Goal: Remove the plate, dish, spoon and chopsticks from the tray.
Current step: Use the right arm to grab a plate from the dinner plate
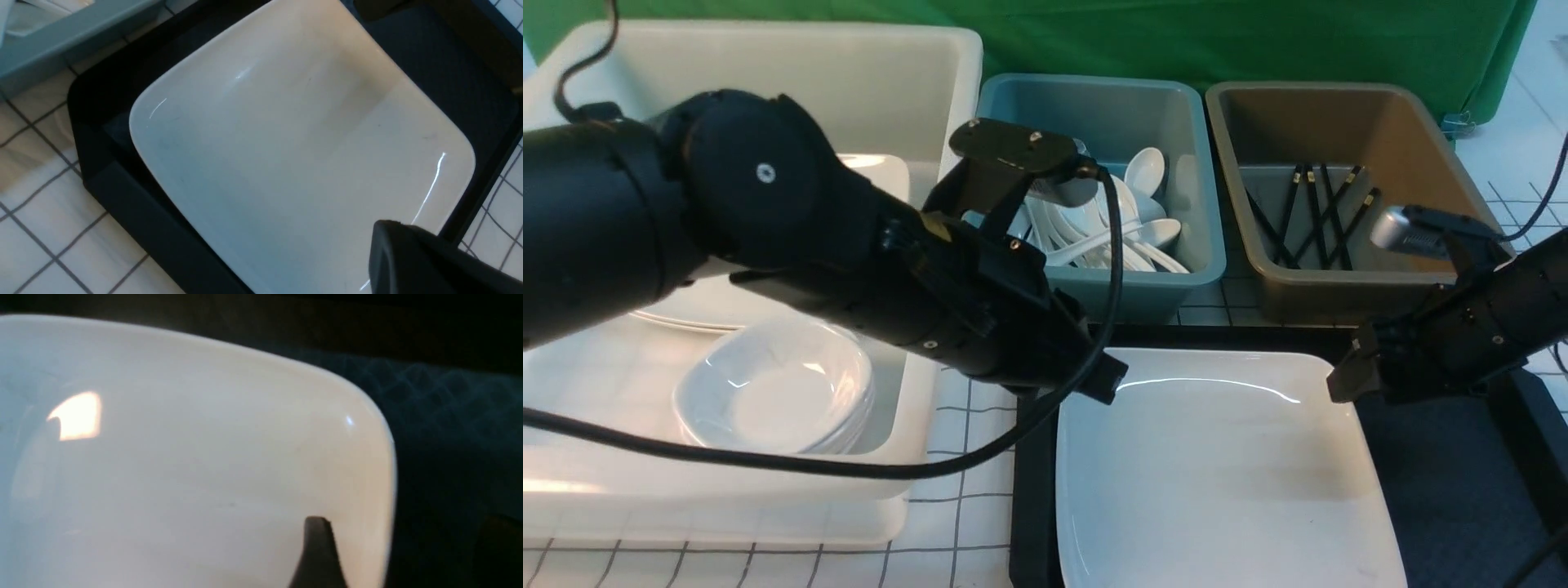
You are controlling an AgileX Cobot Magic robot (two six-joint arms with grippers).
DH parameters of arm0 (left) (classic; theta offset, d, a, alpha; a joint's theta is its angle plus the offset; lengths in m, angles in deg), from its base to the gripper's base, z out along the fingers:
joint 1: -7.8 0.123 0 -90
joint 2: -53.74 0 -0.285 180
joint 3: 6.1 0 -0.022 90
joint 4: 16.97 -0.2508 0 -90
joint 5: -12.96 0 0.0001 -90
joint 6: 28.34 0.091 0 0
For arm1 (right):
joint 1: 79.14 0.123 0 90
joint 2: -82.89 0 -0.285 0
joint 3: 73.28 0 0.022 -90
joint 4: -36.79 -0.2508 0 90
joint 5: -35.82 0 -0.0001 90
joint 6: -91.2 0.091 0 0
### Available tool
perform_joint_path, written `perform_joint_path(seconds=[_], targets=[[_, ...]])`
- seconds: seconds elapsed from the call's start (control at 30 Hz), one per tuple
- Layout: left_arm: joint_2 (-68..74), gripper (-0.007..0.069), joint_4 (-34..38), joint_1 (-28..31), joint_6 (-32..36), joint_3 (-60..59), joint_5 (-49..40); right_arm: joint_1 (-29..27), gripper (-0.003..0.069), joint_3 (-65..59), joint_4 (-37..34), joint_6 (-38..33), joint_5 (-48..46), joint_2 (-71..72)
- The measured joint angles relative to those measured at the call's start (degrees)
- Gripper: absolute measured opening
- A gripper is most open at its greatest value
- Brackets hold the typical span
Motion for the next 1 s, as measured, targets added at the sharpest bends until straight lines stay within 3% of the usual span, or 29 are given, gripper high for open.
perform_joint_path(seconds=[0.27,0.4,0.53,0.8,1.0], targets=[[0.51,-0.0002,-2.31,0.0,0.0,0.55,-0.26,3.0,0.048,2.44,-1.26,-2.38,1.33,-5.68],[0.51,-0.0002,-2.53,0.0,0.0,0.55,-0.26,5.08,0.0393,2.44,-1.17,-3.61,2.87,-5.86],[0.51,-0.0002,-2.96,0.0,0.0,0.55,-0.26,5.41,0.0201,2.5,-1.32,-4.53,4.15,-6.19],[0.51,-0.0002,-3.11,0.0,0.0,0.63,-0.87,5.41,0.0191,2.57,-2.03,-4.83,2.88,-5.4],[0.51,-0.0002,-5.87,0.0,-2.82,0.69,-1.36,5.41,0.0107,2.57,-1.73,-4.83,-0.64,2.66]])
